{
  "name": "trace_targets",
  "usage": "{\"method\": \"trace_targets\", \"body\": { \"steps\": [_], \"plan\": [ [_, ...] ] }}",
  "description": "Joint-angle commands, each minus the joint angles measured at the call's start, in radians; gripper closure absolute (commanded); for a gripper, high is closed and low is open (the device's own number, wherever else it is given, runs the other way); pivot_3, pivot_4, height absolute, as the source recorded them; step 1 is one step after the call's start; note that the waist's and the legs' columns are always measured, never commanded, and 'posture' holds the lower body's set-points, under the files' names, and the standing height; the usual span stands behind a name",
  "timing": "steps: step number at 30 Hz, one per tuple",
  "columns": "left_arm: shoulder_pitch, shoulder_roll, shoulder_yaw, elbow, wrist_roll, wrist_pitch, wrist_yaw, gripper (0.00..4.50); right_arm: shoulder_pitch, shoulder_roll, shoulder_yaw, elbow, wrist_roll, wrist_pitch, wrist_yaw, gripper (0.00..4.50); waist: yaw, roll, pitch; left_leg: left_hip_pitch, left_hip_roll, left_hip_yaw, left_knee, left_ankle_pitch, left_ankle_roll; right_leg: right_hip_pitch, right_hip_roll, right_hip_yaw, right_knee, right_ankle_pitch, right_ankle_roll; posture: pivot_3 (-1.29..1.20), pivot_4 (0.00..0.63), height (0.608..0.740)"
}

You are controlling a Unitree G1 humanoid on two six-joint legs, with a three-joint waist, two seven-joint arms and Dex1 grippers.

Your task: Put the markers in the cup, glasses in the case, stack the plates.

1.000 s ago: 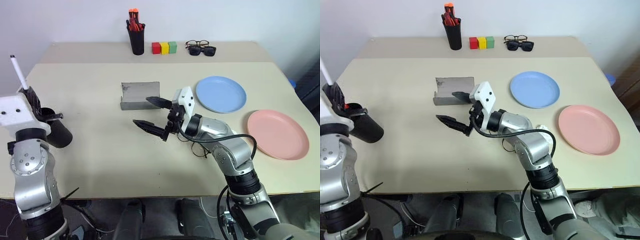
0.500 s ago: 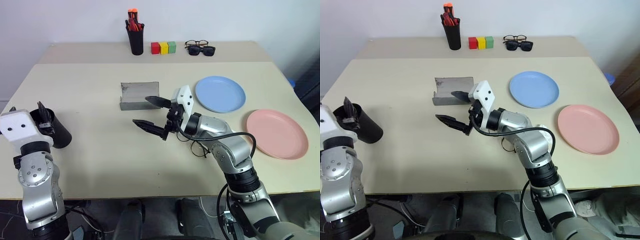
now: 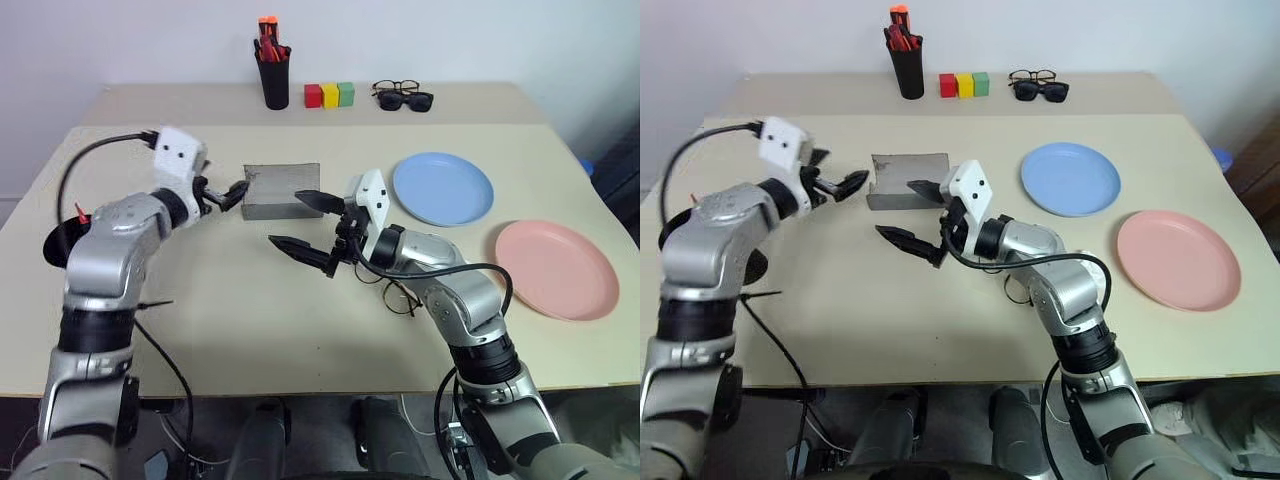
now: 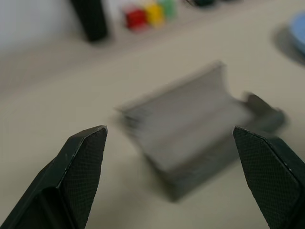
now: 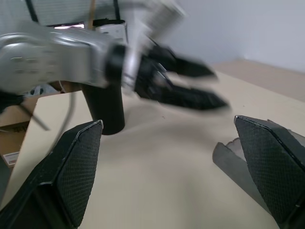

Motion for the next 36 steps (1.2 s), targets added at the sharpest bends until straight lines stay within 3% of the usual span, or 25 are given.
{"method": "trace_targets", "body": {
  "steps": [1,7,8,10,16,17,22,28,31,34,36],
  "plan": [
    [-0.118,0.006,-0.109,0.235,0.068,-0.127,-0.176,0.04,0.008,-0.019,-0.030,-0.053,0.000,-0.005,-0.014,0.00,-0.002,0.000,0.000,0.000,0.000,0.000,-0.001,0.000,0.000,-0.001,0.000,0.000,0.000,0.000,0.000,0.00,0.150,0.740],
    [-0.323,-0.078,-0.279,0.705,0.245,-0.398,-0.345,0.04,0.099,-0.107,-0.063,-0.138,-0.025,0.014,-0.049,0.00,0.001,0.000,0.000,-0.001,0.000,0.000,0.000,0.000,0.000,-0.001,0.000,0.000,0.000,0.000,0.000,0.00,0.150,0.740],
    [-0.351,-0.093,-0.285,0.766,0.265,-0.434,-0.350,0.27,0.112,-0.118,-0.073,-0.150,-0.026,0.018,-0.061,0.00,0.001,-0.001,0.000,-0.001,0.000,0.001,0.000,0.000,0.000,-0.001,0.000,0.000,0.000,0.000,0.000,0.00,0.150,0.740],
    [-0.389,-0.114,-0.282,0.851,0.286,-0.486,-0.370,0.88,0.131,-0.132,-0.085,-0.169,-0.027,0.024,-0.077,0.00,-0.001,-0.001,0.001,-0.002,0.000,0.000,0.001,0.000,0.000,-0.001,0.000,0.000,0.000,0.000,0.000,0.00,0.150,0.740],
    [-0.409,-0.128,-0.278,0.927,0.322,-0.632,-0.495,4.07,0.183,-0.168,-0.114,-0.215,-0.032,0.040,-0.112,0.00,-0.002,-0.001,0.001,-0.002,0.000,0.000,0.000,0.000,0.001,-0.002,0.000,0.000,0.001,0.000,0.000,0.00,0.150,0.740],
    [-0.400,-0.125,-0.271,0.914,0.316,-0.655,-0.529,4.44,0.188,-0.173,-0.118,-0.219,-0.031,0.043,-0.114,0.00,-0.002,-0.001,0.001,-0.002,0.000,0.000,0.001,0.000,0.001,-0.002,0.000,0.000,0.001,0.000,0.000,0.00,0.150,0.740],
    [-0.300,-0.069,-0.271,0.704,0.280,-0.728,-0.733,4.44,0.204,-0.223,-0.163,-0.232,-0.008,0.085,-0.111,0.00,-0.002,-0.001,0.001,-0.002,0.000,0.000,0.001,0.000,0.001,-0.002,0.000,0.000,0.001,0.000,0.000,0.00,0.150,0.740],
    [-0.146,0.016,-0.287,0.353,0.262,-0.551,-0.829,4.44,0.237,-0.365,-0.204,-0.251,0.040,0.188,-0.030,0.00,-0.001,0.000,0.001,-0.002,0.000,0.000,0.001,-0.001,0.001,-0.002,0.000,0.001,0.001,0.000,0.000,0.00,0.150,0.740],
    [-0.098,0.037,-0.289,0.256,0.268,-0.498,-0.823,3.62,0.255,-0.443,-0.184,-0.242,0.027,0.240,-0.005,0.00,0.003,0.000,0.001,-0.002,0.000,0.000,0.002,-0.001,0.001,-0.001,-0.001,0.000,0.001,0.000,0.000,0.00,0.150,0.740],
    [-0.068,0.025,-0.255,0.218,0.267,-0.577,-0.755,2.12,0.262,-0.475,-0.144,-0.225,-0.007,0.271,-0.014,0.00,0.002,0.000,0.001,-0.002,0.000,0.000,0.002,-0.001,0.002,-0.001,-0.001,0.000,0.001,0.000,0.000,0.00,0.150,0.740],
    [-0.061,0.004,-0.213,0.208,0.239,-0.605,-0.700,2.12,0.270,-0.481,-0.120,-0.226,-0.022,0.281,-0.016,0.00,0.001,0.000,0.001,-0.002,0.001,0.000,0.002,-0.001,0.002,-0.001,0.000,0.000,0.001,0.000,0.000,0.00,0.150,0.740]
  ]
}}
